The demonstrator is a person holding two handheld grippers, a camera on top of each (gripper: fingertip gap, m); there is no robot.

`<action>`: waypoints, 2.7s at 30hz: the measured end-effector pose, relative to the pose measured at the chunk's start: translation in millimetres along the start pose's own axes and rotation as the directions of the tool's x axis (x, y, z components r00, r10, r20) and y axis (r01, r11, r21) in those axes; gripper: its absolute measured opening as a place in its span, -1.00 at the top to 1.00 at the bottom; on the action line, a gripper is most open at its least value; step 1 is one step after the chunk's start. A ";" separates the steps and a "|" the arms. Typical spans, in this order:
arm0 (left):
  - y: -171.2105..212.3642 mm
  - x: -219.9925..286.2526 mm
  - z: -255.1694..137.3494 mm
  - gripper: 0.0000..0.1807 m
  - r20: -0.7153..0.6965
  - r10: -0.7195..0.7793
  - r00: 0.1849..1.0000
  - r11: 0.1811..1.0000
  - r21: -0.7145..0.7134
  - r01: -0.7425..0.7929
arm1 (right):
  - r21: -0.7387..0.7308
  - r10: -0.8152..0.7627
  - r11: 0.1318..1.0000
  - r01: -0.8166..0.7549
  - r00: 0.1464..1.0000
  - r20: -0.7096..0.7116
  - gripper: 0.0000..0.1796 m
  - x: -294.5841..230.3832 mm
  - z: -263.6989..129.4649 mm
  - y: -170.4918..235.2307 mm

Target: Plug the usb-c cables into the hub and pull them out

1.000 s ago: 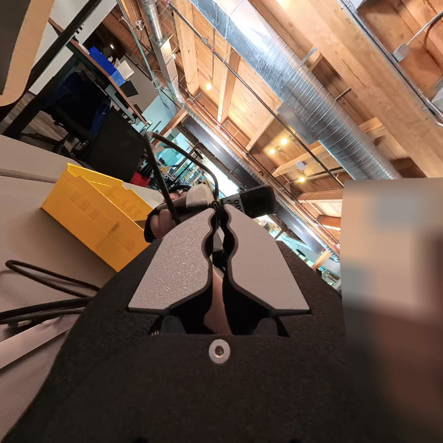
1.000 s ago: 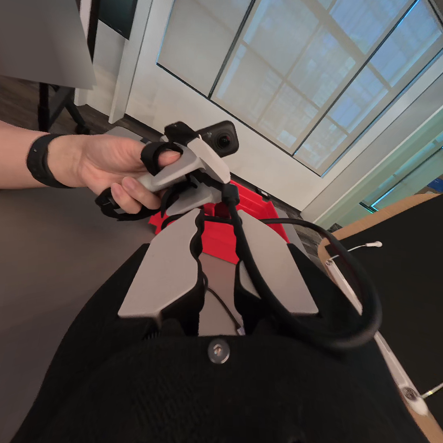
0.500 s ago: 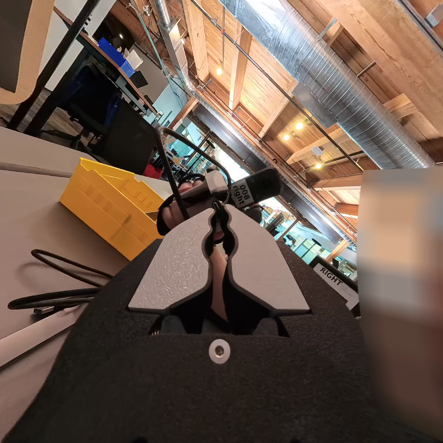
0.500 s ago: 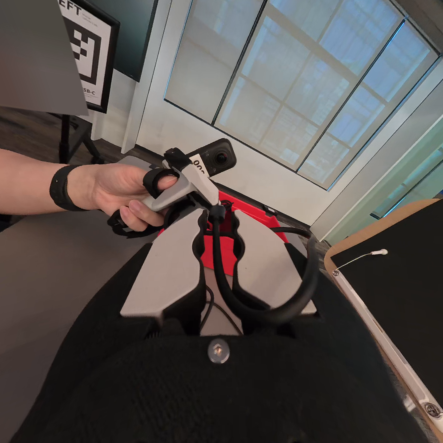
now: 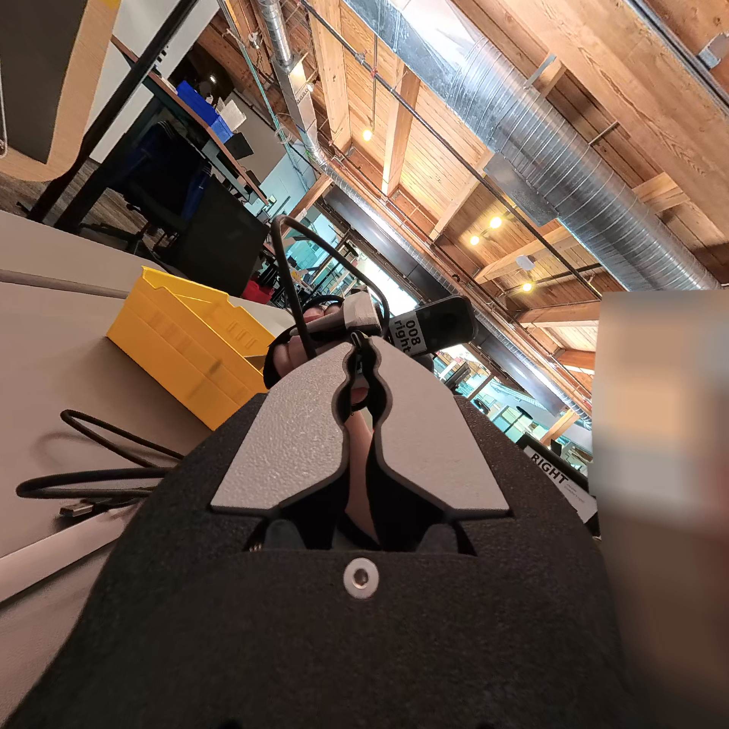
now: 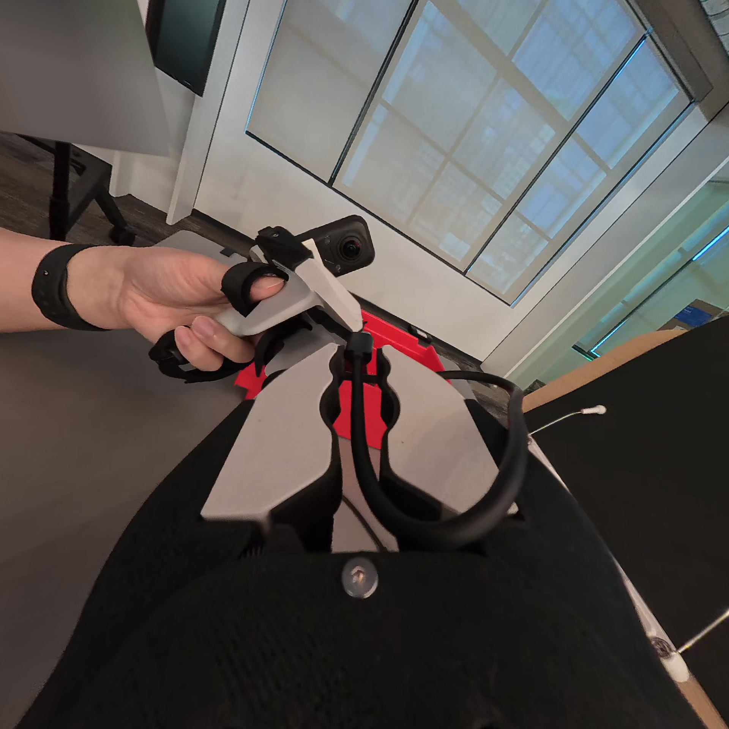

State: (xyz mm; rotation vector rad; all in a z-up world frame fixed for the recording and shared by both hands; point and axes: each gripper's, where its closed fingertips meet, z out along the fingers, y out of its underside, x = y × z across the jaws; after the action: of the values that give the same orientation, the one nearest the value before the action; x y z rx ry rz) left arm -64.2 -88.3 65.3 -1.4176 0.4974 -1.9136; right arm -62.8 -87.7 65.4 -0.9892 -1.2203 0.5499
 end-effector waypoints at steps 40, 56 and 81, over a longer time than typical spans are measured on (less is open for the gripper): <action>36.3 -28.7 -29.9 0.76 0.210 0.407 0.889 0.860 -0.416 -0.296 | -0.083 0.116 0.989 -0.124 0.989 -0.091 0.85 46.3 -48.9 -3.0; 101.5 -150.3 -58.8 0.46 -0.207 0.738 0.642 -0.179 -0.978 -0.109 | 0.041 0.124 0.992 -0.118 0.923 -0.364 0.85 109.4 -158.9 -39.9; 114.8 -183.3 -77.0 0.75 -0.329 0.631 0.702 -0.438 -0.899 -0.028 | 0.061 0.066 0.997 -0.050 0.953 -0.295 0.85 94.4 -166.0 -60.8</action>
State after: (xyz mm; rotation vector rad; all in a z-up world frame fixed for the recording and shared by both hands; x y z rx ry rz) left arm -72.1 -42.2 -159.5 -1.9099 2.4218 0.0217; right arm 112.7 -96.0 161.8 -1.0240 -0.9071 0.4573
